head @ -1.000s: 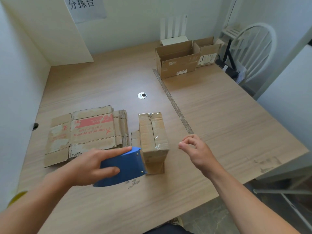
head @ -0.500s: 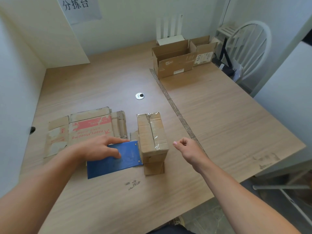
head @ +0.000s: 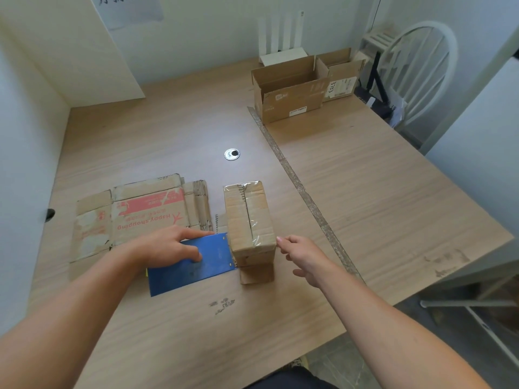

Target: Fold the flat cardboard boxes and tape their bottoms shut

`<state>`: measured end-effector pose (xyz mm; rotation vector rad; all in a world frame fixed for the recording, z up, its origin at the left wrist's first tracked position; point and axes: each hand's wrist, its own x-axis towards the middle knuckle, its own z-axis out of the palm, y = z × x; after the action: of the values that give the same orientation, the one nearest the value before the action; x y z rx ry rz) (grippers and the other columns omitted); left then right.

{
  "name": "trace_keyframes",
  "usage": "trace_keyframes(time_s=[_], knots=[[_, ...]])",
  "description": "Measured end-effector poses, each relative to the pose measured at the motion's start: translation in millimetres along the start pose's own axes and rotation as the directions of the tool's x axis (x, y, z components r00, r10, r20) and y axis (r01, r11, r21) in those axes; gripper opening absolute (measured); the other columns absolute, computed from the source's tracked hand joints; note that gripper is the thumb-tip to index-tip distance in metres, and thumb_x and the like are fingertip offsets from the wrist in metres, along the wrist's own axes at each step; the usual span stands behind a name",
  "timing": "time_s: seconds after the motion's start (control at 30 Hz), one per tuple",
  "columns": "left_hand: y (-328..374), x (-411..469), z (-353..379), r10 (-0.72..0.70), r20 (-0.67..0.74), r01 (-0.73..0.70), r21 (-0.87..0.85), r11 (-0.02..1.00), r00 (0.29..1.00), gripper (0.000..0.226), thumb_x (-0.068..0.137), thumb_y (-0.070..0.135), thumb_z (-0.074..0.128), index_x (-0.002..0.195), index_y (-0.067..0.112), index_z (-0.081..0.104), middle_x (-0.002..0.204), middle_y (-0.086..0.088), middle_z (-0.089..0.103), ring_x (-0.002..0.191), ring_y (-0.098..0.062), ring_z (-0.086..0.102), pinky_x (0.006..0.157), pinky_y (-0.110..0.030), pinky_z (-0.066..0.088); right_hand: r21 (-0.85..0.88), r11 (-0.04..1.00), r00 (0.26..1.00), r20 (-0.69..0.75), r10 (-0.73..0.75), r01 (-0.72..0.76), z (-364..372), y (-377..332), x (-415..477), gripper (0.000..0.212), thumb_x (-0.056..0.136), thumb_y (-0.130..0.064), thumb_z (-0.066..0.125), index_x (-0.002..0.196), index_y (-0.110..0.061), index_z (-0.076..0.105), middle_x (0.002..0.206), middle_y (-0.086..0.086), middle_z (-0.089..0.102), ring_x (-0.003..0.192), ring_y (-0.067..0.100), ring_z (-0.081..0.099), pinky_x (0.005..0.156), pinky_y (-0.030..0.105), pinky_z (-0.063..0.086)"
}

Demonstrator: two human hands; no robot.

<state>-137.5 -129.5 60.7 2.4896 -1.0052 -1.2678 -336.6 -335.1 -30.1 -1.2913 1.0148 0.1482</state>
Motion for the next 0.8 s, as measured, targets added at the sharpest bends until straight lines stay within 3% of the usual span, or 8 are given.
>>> trace_keyframes(time_s=[0.07,0.2,0.27,0.4,0.5,0.6,0.67,0.8], knots=[[-1,0,1,-0.002,-0.009,0.002,0.014,1.000,1.000,0.055,0.066,0.053,0.058,0.117,0.070,0.048,0.133,0.018,0.056,0.120,-0.009,0.050,0.102,-0.033,0.039,-0.021,0.999,0.998,-0.050,-0.044,0.043,1,4,4,0.022,0.098,-0.041,0.058,0.100,-0.020,0.060,0.101,0.001,0.054,0.096,0.019,0.048,0.092,0.039,0.044],[3,-2,3,0.009,0.002,-0.009,-0.013,1.000,1.000,0.053,0.066,0.050,0.057,0.117,0.066,0.048,0.127,0.021,0.059,0.114,-0.003,0.052,0.087,-0.023,0.039,-0.263,0.946,0.929,-0.262,-0.260,0.190,0,17,9,0.027,0.092,-0.043,0.066,0.082,-0.020,0.058,0.095,0.006,0.061,0.085,0.022,0.056,0.066,0.028,0.039],[4,-3,4,0.005,-0.004,-0.005,-0.006,1.000,1.000,0.055,0.066,0.051,0.056,0.119,0.065,0.047,0.126,0.020,0.059,0.113,-0.005,0.052,0.088,-0.025,0.039,-0.339,0.901,0.907,-0.224,-0.357,0.271,-1,19,6,0.029,0.096,-0.037,0.060,0.075,-0.018,0.063,0.091,0.007,0.059,0.082,0.022,0.056,0.065,0.028,0.037],[4,-3,3,0.005,-0.004,-0.005,0.014,1.000,1.000,0.052,0.067,0.051,0.056,0.114,0.069,0.045,0.128,0.018,0.059,0.116,-0.008,0.052,0.094,-0.030,0.041,-0.377,0.840,0.896,-0.057,-0.441,0.390,-3,17,-7,0.023,0.096,-0.035,0.062,0.080,-0.020,0.065,0.101,0.001,0.055,0.101,0.016,0.055,0.092,0.031,0.041],[5,-4,0,0.016,0.003,-0.016,0.042,0.999,1.000,0.048,0.066,0.053,0.057,0.104,0.076,0.041,0.131,0.014,0.059,0.120,-0.010,0.051,0.099,-0.031,0.038,-0.530,0.743,0.879,0.007,-0.477,0.408,-5,10,-1,0.021,0.091,-0.040,0.067,0.081,-0.024,0.059,0.107,-0.003,0.050,0.111,0.015,0.044,0.099,0.032,0.036],[7,-4,-1,0.007,0.009,-0.007,0.055,0.998,1.000,0.048,0.066,0.053,0.057,0.104,0.076,0.040,0.135,0.012,0.057,0.123,-0.010,0.049,0.096,-0.028,0.034,-0.593,0.654,0.821,0.020,-0.571,0.469,-4,9,9,0.020,0.092,-0.036,0.068,0.085,-0.018,0.063,0.107,-0.008,0.050,0.111,0.019,0.044,0.098,0.040,0.039],[9,-5,-1,0.007,0.016,-0.008,0.057,0.998,1.000,0.048,0.067,0.053,0.056,0.105,0.076,0.040,0.133,0.010,0.059,0.121,-0.011,0.051,0.094,-0.027,0.035,-0.633,0.545,0.735,0.055,-0.676,0.549,-3,15,13,0.021,0.093,-0.040,0.062,0.084,-0.021,0.061,0.104,-0.009,0.054,0.104,0.022,0.047,0.088,0.045,0.044],[9,-5,-1,0.026,0.012,-0.026,0.048,0.998,1.000,0.051,0.067,0.051,0.055,0.109,0.076,0.040,0.131,0.015,0.059,0.118,-0.009,0.051,0.097,-0.029,0.038,-0.757,0.320,0.582,0.097,-0.807,0.570,-8,19,20,0.029,0.093,-0.047,0.049,0.082,-0.021,0.057,0.099,-0.003,0.058,0.088,0.022,0.049,0.070,0.035,0.041]])
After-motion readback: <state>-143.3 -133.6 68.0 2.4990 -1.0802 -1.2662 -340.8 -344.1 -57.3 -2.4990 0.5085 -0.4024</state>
